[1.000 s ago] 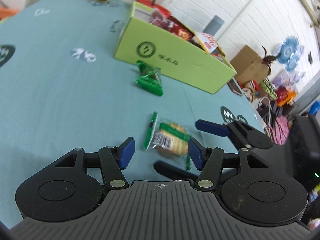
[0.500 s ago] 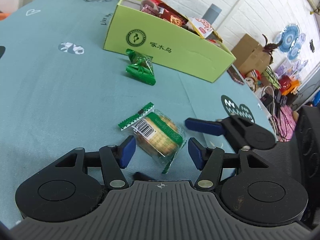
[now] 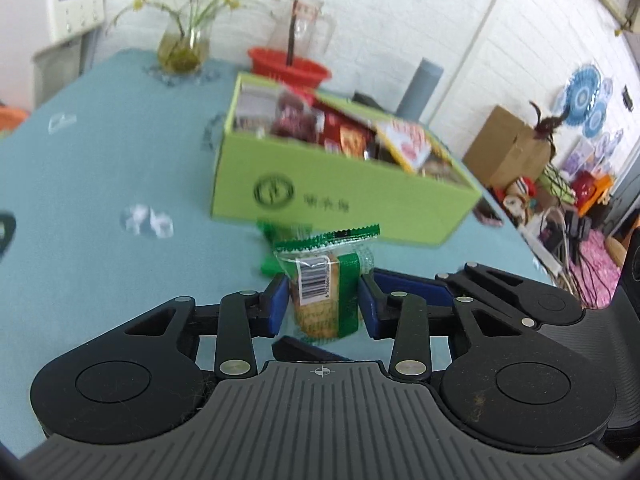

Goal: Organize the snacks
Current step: 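Lower the biscuit into the green box and open the left gripper, then grasp the green candy packet with the left gripper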

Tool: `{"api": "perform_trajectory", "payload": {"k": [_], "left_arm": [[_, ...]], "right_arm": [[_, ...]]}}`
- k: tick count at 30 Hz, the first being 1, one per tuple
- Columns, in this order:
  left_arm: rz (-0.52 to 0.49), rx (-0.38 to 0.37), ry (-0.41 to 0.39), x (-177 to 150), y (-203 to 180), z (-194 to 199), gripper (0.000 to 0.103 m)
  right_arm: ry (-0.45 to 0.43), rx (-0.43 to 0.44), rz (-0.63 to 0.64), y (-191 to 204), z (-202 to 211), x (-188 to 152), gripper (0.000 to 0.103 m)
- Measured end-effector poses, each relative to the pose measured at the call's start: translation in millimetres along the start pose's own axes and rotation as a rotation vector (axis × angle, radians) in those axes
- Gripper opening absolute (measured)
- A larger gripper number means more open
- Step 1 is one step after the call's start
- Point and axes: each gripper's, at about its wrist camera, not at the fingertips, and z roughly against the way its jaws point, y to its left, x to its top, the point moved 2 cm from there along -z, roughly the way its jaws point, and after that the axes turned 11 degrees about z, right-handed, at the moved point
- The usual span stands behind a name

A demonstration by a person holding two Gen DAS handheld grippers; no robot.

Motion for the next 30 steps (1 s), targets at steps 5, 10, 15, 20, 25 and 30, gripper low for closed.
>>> {"api": "perform_trajectory", "payload": {"k": [5, 10, 15, 20, 25, 30], "left_arm": [[-0.004, -0.015, -0.065, 67.2, -3.2, -12.2, 0.016], [-0.016, -0.050, -0.063, 129.2, -5.8, -54.8, 0.016], [0.012, -0.061, -0.107, 142.4, 5.7, -54.6, 0.052], [-0.039, -0.049, -0.130, 103.2, 13.3, -25.8, 0.065], [-0.084, -0.020, -0.009, 62.4, 17.6, -33.4, 0.064], [-0.092, 0.045, 0.141, 38.7, 21.7, -76.4, 0.032]], "right_arm": [[-0.078, -0.036, 0.077, -25.7, -23.8, 54.2, 0.081], [-0.048, -0.092, 0.080, -72.1, -66.5, 94.0, 0.087], [-0.084, -0.135, 0.013, -96.1, -52.7, 86.3, 0.094], [-0.145, -0.105, 0.015, -67.7, -7.0, 46.9, 0.094], [0.009, 0.017, 0.014, -33.2, -18.1, 2.4, 0.094], [0.137, 0.047, -0.012, -34.5, -66.8, -14.6, 0.094]]}}
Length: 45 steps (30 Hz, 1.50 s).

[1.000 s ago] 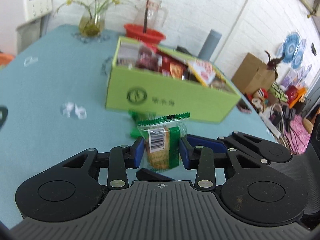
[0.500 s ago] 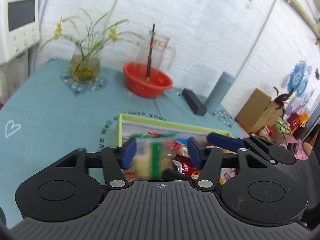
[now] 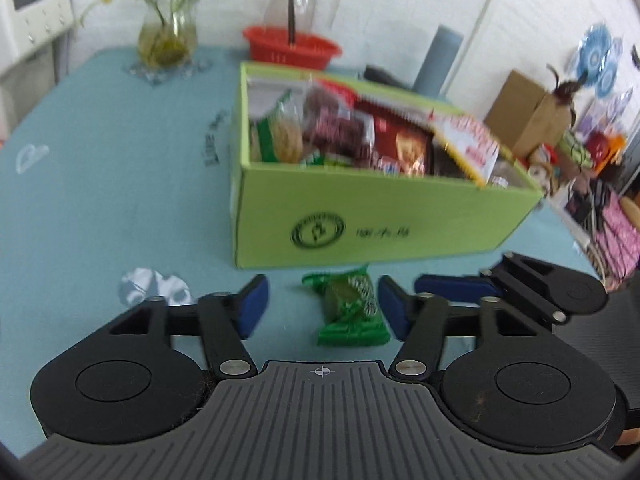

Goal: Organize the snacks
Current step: 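Grasp the green candy packet with the left gripper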

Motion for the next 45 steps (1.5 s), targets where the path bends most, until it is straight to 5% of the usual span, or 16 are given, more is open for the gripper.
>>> {"api": "perform_trajectory", "payload": {"k": [3, 7, 17, 32, 39, 45], "left_arm": [[-0.006, -0.007, 0.039, -1.3, -2.4, -17.0, 0.034], [-0.010, -0.040, 0.065, -7.7, -7.4, -19.8, 0.007], [0.022, -0.140, 0.126, -81.2, -42.3, 12.7, 0.008], [0.051, -0.110, 0.104, -113.7, -69.5, 30.8, 0.015], [0.034, -0.096, 0.019, -110.8, -58.9, 54.4, 0.044], [0.040, -0.091, 0.038, -108.2, -51.2, 45.6, 0.043]], "right_arm": [[0.028, 0.026, 0.009, 0.0, -19.6, 3.9, 0.094], [0.042, 0.027, 0.014, 6.6, -19.5, -0.3, 0.093], [0.042, -0.041, -0.038, 46.3, 53.9, -58.9, 0.094], [0.008, -0.104, -0.105, 53.2, 95.3, -91.6, 0.094], [-0.008, -0.110, -0.085, 46.8, 97.0, -87.4, 0.094], [0.003, -0.099, -0.069, 41.6, 83.0, -80.4, 0.094]]}}
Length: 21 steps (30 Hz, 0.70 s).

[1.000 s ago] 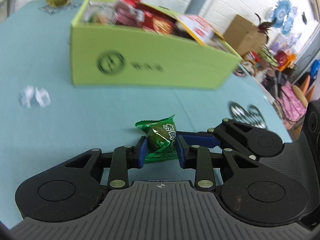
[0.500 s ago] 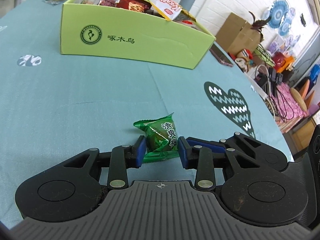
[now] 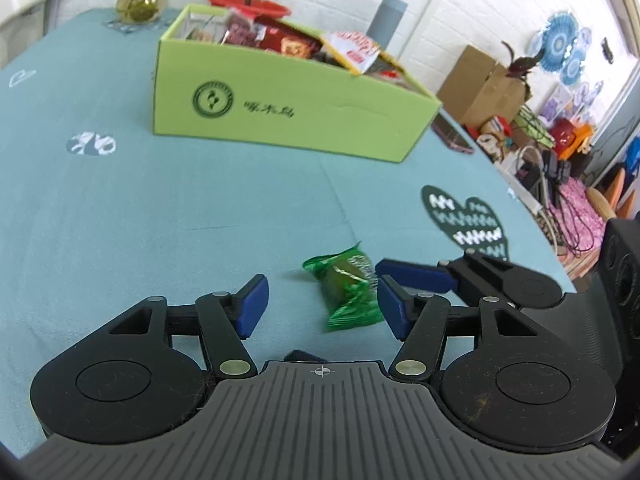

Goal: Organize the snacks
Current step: 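Grasp the green candy packet with the left gripper, then carry the green candy into the green box and open the left gripper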

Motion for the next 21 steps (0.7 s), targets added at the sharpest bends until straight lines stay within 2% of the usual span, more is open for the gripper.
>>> {"api": "perform_trajectory", "payload": {"k": [6, 9, 10, 11, 12, 13, 14, 15, 17, 21], "left_arm": [[0.011, -0.053, 0.026, 1.9, -4.0, -7.1, 0.042], [0.001, -0.053, 0.033, 1.1, -7.9, -11.4, 0.042], [0.001, -0.051, 0.037, 0.9, -8.1, -13.0, 0.041], [0.007, -0.047, 0.042, 0.3, -7.5, -14.6, 0.041], [0.011, -0.047, 0.048, -0.6, -6.8, -16.1, 0.039], [0.004, -0.054, 0.041, -1.5, -6.5, -16.4, 0.035], [-0.006, -0.048, 0.034, -2.3, -6.4, -17.3, 0.028], [-0.009, -0.052, 0.043, -2.2, -6.3, -18.7, 0.016], [0.003, -0.056, 0.049, 1.7, -6.3, -17.9, 0.014], [-0.012, -0.096, 0.005, 17.4, -22.6, -7.9, 0.007]], "right_arm": [[-0.015, -0.039, 0.012, 2.8, 8.3, -1.2, 0.094], [-0.019, -0.047, 0.024, 3.0, 10.3, -1.9, 0.093], [-0.018, -0.043, 0.028, 3.2, 8.7, -2.2, 0.092], [-0.011, -0.035, 0.026, 2.8, 5.8, -3.5, 0.084], [-0.002, -0.019, 0.016, 1.1, 2.8, -5.7, 0.069], [-0.021, -0.016, 0.019, 2.9, 1.4, -5.4, 0.066], [-0.022, -0.034, 0.027, 3.3, 1.1, -5.0, 0.058], [-0.017, -0.023, 0.021, 3.5, 1.1, -3.9, 0.058], [-0.019, -0.007, 0.001, 1.1, 3.4, -1.7, 0.057], [-0.073, -0.050, 0.013, -6.1, 16.2, 15.3, 0.058]]}}
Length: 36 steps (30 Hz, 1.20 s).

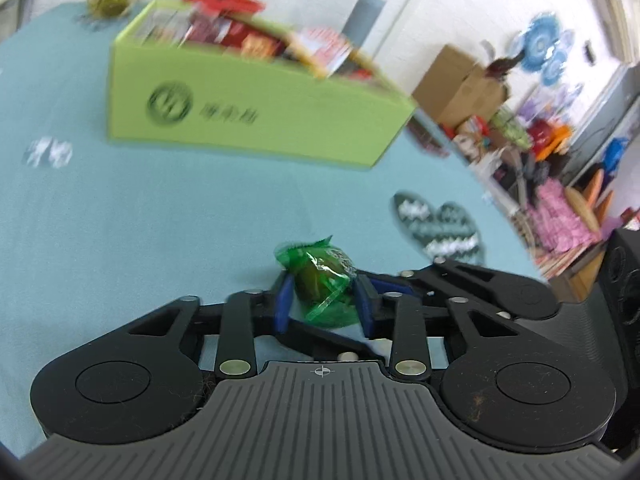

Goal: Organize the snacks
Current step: 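Carry the green candy into the green box and open the left gripper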

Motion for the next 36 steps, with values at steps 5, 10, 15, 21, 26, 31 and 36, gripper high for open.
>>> {"api": "perform_trajectory", "payload": {"k": [5, 10, 15, 21, 26, 31, 36], "left_arm": [[-0.077, -0.017, -0.084, 49.2, -31.0, 5.2, 0.008], [-0.130, -0.024, -0.165, 128.1, -55.8, -11.2, 0.009], [-0.116, 0.024, -0.160, 196.8, -54.0, -63.8, 0.009], [-0.086, 0.106, -0.079, 209.7, -27.3, -129.0, 0.010], [-0.104, 0.120, -0.082, 201.2, -16.4, -140.5, 0.016], [-0.126, 0.106, -0.100, 199.1, -16.3, -138.4, 0.029], [-0.110, 0.097, -0.164, 198.8, -16.9, -128.1, 0.073]], "right_arm": [[-0.097, -0.055, 0.041, -34.3, 4.9, 44.1, 0.060], [-0.158, -0.104, 0.081, -93.6, -19.5, 103.1, 0.060], [-0.115, -0.106, 0.068, -148.6, -73.6, 134.4, 0.060], [-0.019, -0.043, -0.001, -175.3, -128.5, 115.6, 0.064], [-0.038, -0.065, 0.031, -170.2, -132.7, 105.7, 0.070], [-0.072, -0.071, 0.024, -170.1, -133.1, 100.7, 0.074], [-0.065, -0.089, 0.040, -168.3, -131.6, 102.4, 0.080]]}}
